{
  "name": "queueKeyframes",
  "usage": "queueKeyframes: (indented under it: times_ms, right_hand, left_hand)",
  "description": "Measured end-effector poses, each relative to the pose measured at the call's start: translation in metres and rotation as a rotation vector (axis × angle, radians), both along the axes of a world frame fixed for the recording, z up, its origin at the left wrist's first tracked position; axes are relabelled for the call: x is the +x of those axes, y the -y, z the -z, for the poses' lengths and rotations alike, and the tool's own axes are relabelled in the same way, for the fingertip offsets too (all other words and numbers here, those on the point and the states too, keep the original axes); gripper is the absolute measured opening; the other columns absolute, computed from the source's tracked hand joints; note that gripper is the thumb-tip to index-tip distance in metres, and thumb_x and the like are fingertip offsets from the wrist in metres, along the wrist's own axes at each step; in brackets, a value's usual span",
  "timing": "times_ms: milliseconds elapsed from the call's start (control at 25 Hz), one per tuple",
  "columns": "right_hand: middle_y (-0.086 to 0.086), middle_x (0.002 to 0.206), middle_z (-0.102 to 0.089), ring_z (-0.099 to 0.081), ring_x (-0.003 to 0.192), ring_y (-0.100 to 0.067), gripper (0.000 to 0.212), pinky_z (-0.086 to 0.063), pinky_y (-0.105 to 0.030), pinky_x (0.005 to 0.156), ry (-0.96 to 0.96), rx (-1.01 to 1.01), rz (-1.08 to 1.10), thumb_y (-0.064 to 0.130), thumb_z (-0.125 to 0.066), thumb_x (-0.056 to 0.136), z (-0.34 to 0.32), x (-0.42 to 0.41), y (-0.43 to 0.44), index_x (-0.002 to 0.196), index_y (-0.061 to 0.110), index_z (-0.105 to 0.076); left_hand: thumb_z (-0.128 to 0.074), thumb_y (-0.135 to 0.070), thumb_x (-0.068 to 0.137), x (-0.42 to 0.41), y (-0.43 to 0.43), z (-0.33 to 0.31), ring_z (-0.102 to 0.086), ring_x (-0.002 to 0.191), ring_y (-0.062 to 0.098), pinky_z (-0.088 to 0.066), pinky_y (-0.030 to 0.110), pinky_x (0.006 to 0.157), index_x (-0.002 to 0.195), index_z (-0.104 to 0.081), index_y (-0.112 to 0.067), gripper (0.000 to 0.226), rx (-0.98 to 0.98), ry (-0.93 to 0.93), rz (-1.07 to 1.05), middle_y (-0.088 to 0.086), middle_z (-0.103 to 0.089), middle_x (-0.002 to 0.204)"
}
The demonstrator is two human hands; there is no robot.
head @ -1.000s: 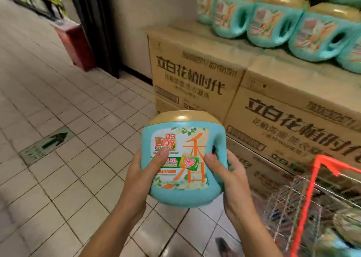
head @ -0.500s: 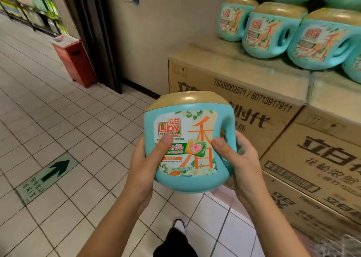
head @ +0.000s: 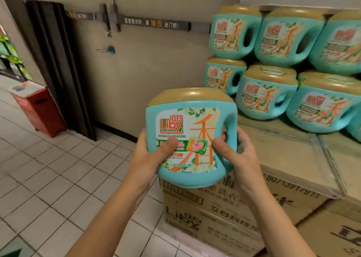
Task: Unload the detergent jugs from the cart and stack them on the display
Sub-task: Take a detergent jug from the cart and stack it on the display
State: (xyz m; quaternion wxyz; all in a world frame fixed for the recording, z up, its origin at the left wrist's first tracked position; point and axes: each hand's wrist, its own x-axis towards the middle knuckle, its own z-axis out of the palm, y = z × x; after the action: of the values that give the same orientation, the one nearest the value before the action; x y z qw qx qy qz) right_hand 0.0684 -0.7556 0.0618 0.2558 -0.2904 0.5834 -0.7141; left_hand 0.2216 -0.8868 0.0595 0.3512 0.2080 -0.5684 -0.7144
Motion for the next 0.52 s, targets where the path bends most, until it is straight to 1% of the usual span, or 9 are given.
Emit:
queueKeyframes:
  times_ms: [40,80,120,160,240,320,360,440,520]
  right_hand:
    - [-0.019,0.123,-0.061,-0.067,0.103,-0.032,0.073,-0.059,-0.045,0.08,-0.015,0.003,0.02,0.029,-0.08,0.061,-0.001,-0.01,0.012,0.128,0.021,-0.053]
    - [-0.011,0.121,-0.065,-0.069,0.101,-0.024,0.074,-0.06,-0.036,0.075,-0.038,0.006,0.033,0.028,-0.082,0.059,-0.001,-0.018,0.022,0.128,0.025,-0.053]
    - [-0.004,0.118,-0.068,-0.07,0.099,-0.018,0.079,-0.059,-0.029,0.073,-0.066,0.017,0.043,0.029,-0.085,0.056,-0.001,-0.026,0.033,0.127,0.027,-0.053]
    - [0.001,0.116,-0.069,-0.07,0.099,-0.015,0.084,-0.058,-0.026,0.073,-0.09,0.034,0.057,0.031,-0.088,0.051,-0.001,-0.033,0.043,0.128,0.028,-0.052]
    - [0.005,0.113,-0.071,-0.07,0.1,-0.013,0.088,-0.057,-0.023,0.072,-0.103,0.043,0.112,0.034,-0.088,0.046,0.001,-0.044,0.064,0.126,0.027,-0.052]
    - [0.007,0.11,-0.072,-0.07,0.099,-0.011,0.083,-0.057,-0.022,0.071,-0.108,0.024,0.186,0.034,-0.088,0.045,0.005,-0.052,0.082,0.121,0.029,-0.056]
    - [0.006,0.111,-0.072,-0.069,0.1,-0.011,0.08,-0.058,-0.023,0.072,-0.112,0.02,0.224,0.034,-0.089,0.045,0.008,-0.055,0.09,0.119,0.03,-0.057]
    - [0.001,0.121,-0.067,-0.065,0.109,-0.015,0.084,-0.058,-0.036,0.084,-0.124,0.051,0.31,0.037,-0.09,0.043,0.014,-0.062,0.104,0.12,0.032,-0.058]
    - [-0.002,0.13,-0.059,-0.059,0.119,-0.019,0.09,-0.052,-0.046,0.096,-0.147,0.098,0.372,0.043,-0.091,0.042,0.02,-0.071,0.114,0.125,0.036,-0.056]
  left_hand:
    - [-0.093,-0.058,0.028,-0.012,0.018,-0.001,-0.075,0.087,0.022,-0.059,0.028,0.061,0.113,-0.057,-0.024,0.099,-0.017,-0.005,0.041,0.001,-0.076,0.101]
    - [-0.094,-0.056,0.024,-0.024,0.035,0.001,-0.075,0.085,0.02,-0.059,0.027,0.06,0.111,-0.056,-0.026,0.1,-0.032,-0.009,0.078,-0.001,-0.076,0.099]
    - [-0.095,-0.054,0.023,-0.035,0.051,0.003,-0.075,0.084,0.019,-0.059,0.026,0.06,0.112,-0.055,-0.027,0.101,-0.047,-0.011,0.111,-0.003,-0.076,0.098]
    - [-0.095,-0.053,0.023,-0.047,0.067,0.004,-0.074,0.085,0.018,-0.058,0.025,0.06,0.112,-0.054,-0.028,0.101,-0.06,-0.013,0.144,-0.004,-0.076,0.098]
    - [-0.095,-0.053,0.025,-0.069,0.098,0.005,-0.074,0.087,0.016,-0.058,0.024,0.061,0.113,-0.052,-0.032,0.1,-0.092,-0.017,0.22,-0.007,-0.076,0.099]
    - [-0.094,-0.053,0.027,-0.09,0.125,0.006,-0.074,0.088,0.014,-0.058,0.024,0.061,0.114,-0.051,-0.034,0.099,-0.115,-0.006,0.301,-0.009,-0.075,0.1]
    - [-0.094,-0.053,0.027,-0.099,0.137,0.007,-0.073,0.088,0.012,-0.058,0.023,0.061,0.114,-0.05,-0.036,0.099,-0.125,0.011,0.339,-0.011,-0.075,0.1]
    - [-0.094,-0.05,0.03,-0.117,0.159,0.012,-0.073,0.088,0.008,-0.057,0.019,0.061,0.113,-0.049,-0.036,0.096,-0.162,0.04,0.404,-0.016,-0.074,0.099]
    - [-0.093,-0.051,0.03,-0.133,0.174,0.02,-0.072,0.089,0.005,-0.056,0.018,0.061,0.113,-0.049,-0.035,0.095,-0.178,0.067,0.436,-0.019,-0.073,0.098]
